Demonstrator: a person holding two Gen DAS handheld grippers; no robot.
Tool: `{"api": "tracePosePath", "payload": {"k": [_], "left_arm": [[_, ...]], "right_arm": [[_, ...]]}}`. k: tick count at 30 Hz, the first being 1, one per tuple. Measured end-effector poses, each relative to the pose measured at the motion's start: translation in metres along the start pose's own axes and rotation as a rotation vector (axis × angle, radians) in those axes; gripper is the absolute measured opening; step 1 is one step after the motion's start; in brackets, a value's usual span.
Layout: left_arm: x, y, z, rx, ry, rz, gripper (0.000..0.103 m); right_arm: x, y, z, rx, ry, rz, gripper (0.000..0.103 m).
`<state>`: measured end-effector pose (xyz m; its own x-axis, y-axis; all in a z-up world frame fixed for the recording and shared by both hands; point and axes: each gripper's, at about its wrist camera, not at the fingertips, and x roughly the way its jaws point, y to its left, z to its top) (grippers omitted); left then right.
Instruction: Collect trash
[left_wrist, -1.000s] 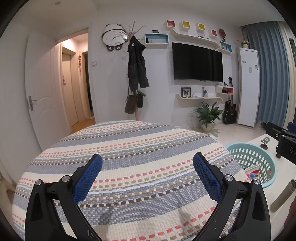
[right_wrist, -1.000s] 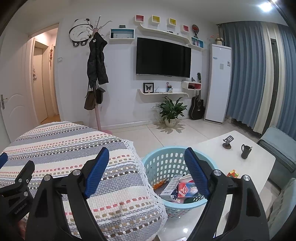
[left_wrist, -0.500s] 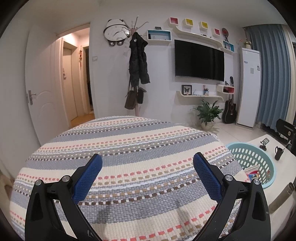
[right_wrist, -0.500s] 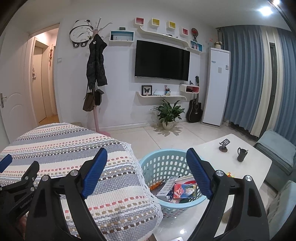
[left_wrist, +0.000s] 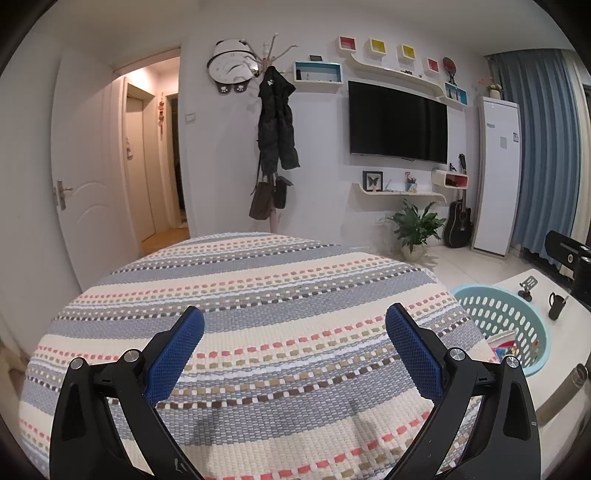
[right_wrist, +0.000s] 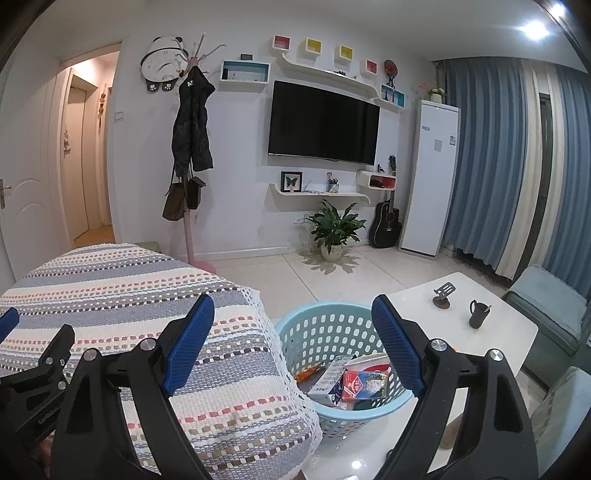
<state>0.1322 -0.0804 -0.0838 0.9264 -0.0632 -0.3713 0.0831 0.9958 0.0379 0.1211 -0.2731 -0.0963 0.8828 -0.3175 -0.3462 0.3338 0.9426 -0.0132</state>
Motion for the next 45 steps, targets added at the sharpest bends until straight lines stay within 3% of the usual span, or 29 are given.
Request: {"api": "tracePosePath", "payload": {"k": [11,45], "left_arm": [[-0.005,-0.006,0.003,0.041,-0.019,0.002,0.095],[-0.001,0.0,0.005,0.046,-0.012,-0.006,0.095]], "right_arm": [[0.006,-0.011,-0.01,0.025,0.032,-0.019,0.083],[0.003,-0.007,-0.012,0.007,0.022,-0.016,0.083]]}}
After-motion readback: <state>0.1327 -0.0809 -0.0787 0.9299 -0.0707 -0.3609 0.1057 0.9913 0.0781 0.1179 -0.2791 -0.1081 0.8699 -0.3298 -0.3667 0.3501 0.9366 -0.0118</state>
